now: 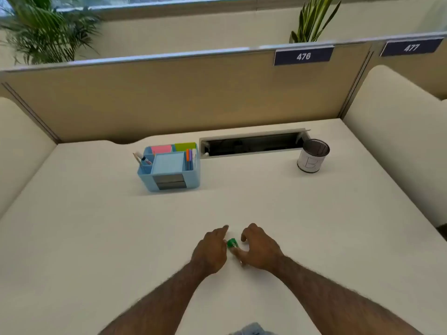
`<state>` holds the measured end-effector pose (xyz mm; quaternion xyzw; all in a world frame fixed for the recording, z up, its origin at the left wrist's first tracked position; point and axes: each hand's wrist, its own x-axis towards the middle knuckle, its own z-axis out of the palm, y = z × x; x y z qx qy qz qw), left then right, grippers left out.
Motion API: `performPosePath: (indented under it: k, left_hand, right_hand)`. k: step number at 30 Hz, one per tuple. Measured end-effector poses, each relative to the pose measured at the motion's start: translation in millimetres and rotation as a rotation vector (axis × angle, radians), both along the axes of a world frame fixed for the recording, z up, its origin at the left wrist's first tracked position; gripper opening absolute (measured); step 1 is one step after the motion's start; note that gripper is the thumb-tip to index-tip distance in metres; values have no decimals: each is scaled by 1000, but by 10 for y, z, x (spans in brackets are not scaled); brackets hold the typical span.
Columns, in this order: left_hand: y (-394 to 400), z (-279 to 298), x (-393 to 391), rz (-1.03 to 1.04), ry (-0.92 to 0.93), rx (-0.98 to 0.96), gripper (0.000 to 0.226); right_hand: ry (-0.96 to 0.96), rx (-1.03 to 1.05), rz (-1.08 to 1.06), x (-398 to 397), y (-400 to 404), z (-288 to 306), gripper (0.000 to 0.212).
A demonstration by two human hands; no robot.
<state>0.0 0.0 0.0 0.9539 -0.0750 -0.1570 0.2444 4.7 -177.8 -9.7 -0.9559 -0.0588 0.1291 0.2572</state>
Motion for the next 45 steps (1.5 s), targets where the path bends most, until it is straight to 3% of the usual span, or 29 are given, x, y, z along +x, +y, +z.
performPosePath:
  k: [4,8,13,18,23,28,33,38,41,45]
  left_hand:
    - [-41,-77,-80,-75,-47,-60,61]
    - [-128,-132,-37,-32,-53,-178,48]
    - [-210,-50,136,416,148,-526,29]
    - [-187,3,305,642,343,-930,32]
    - [-239,67,396,752,460,-1226,25]
    - [-264,43,438,781,471,-1209,13]
    - [-267,41,510,855,511,-1304,26]
    - [-264,48,540,890,551,-1358,21]
    - [-275,18,555,788,420,-1238,28]
    - [-309,9,571,723,307,-1115,17]
  right_hand:
    - [8,-29,37,-46,-7,-58,47]
    - [8,9,50,-59,26,-103,32]
    - [111,267,-91,6,18,-17,26]
    - [333,658,-287,110,-1,130,27]
    - [471,785,-309,154,89,234,29]
    - [465,784,-330,165,148,228,28]
    - [406,838,-335,182,179,141,27]
    - [358,797,-316,220,154,74,23]
    - [355,797,-331,226,157,63,21]
    - [341,822,-349,226,166,65,21]
